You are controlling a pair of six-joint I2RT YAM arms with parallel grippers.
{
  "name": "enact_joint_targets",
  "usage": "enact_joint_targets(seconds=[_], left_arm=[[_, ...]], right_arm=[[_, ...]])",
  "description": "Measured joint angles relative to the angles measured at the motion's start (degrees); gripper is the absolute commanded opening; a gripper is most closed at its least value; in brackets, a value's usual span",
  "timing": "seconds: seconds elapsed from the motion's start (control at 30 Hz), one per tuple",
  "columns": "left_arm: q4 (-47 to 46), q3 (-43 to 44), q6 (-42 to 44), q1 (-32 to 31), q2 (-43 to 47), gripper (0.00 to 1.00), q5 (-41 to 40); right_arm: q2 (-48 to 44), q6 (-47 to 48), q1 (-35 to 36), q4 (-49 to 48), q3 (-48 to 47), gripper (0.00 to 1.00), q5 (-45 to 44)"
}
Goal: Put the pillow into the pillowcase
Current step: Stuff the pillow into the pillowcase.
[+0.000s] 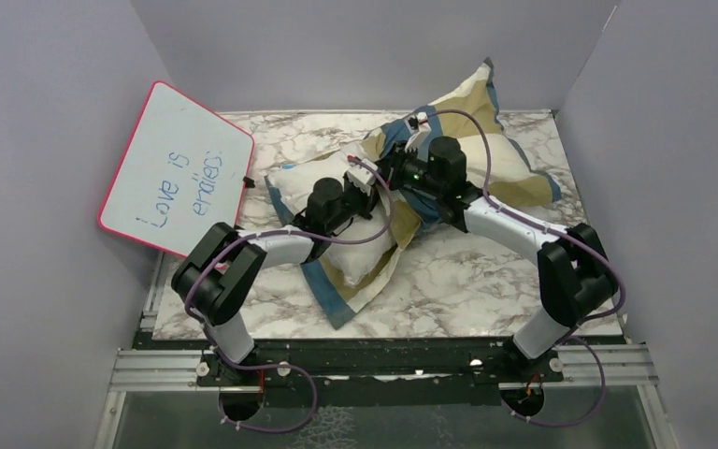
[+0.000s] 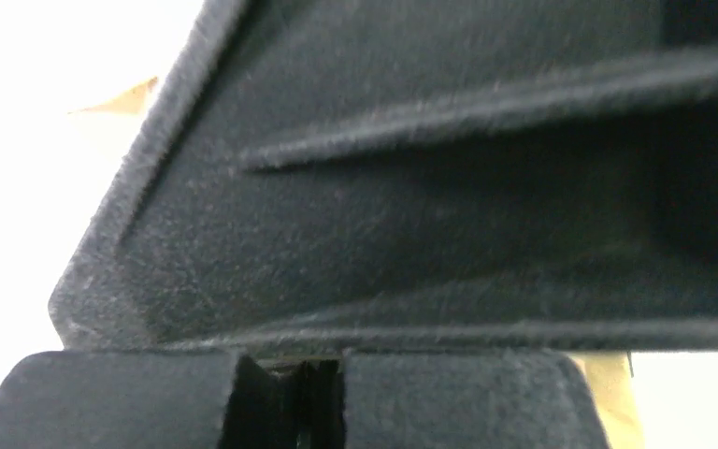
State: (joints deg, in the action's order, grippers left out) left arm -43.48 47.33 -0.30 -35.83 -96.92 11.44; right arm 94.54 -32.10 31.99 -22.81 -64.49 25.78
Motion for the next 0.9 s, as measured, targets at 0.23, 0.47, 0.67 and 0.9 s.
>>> enact_joint_targets(seconds=[0.23, 0.47, 0.67, 0.9], left_arm=[[-7.0, -0.2, -5.0, -1.6, -2.3, 0.33, -3.4], [1.8, -3.9, -16.1, 2.6, 11.3, 0.67, -2.7], [22.8, 1.9, -22.3, 12.4, 24.9, 0.76, -4.5], [40.8, 5.3, -29.2, 22.6, 28.3, 0.72, -4.1]], right_arm=[[-3.4, -5.2, 2.0, -3.5, 5.5, 0.24, -12.9], [-7.4, 6.3, 2.3, 11.0, 0.3, 0.63, -17.4], [-13.7, 15.0, 2.5, 23.0, -2.7, 0.75, -15.4], [-12.8, 18.9, 6.5, 30.8, -8.8, 0.77, -14.1]])
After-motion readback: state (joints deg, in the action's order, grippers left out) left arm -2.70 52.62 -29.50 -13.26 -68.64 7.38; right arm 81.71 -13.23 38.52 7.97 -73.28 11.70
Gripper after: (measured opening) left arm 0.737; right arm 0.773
